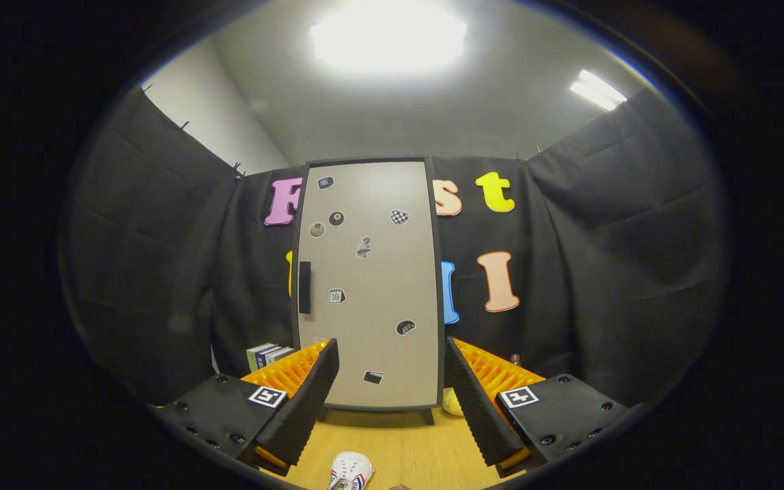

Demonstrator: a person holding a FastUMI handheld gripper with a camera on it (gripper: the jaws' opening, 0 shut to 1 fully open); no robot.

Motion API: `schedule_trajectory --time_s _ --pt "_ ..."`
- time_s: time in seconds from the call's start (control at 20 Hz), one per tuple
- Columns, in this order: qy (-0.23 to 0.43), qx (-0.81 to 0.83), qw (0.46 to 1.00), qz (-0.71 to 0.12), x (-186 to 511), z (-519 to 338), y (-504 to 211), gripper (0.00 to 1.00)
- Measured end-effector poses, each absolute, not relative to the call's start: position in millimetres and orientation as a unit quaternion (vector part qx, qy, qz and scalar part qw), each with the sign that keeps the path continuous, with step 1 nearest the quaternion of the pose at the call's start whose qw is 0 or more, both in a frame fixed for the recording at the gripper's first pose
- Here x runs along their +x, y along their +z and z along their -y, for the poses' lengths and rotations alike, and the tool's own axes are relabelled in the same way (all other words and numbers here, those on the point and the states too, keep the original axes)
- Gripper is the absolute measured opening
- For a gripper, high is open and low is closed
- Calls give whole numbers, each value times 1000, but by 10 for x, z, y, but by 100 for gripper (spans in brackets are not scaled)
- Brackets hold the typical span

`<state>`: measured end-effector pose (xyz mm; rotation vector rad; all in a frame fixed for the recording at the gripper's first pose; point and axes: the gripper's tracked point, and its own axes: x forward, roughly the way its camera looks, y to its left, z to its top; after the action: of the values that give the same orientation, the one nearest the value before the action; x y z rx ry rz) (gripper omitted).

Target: Open the shoe cabinet door, grab the shoes and put them into the shoe cabinet, then close the shoe cabinet door.

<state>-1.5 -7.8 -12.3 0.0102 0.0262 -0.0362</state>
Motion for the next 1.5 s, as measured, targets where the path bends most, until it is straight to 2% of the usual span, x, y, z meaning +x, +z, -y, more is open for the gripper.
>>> schedule_trajectory --time_s 0.4,0.85,1.5 --pt "-13 0 1000 -12 393 -56 -53 98" --pt "28 7 1000 7 1506 -576 204 98" --pt "83 15 996 -8 2954 -1498 123 97"
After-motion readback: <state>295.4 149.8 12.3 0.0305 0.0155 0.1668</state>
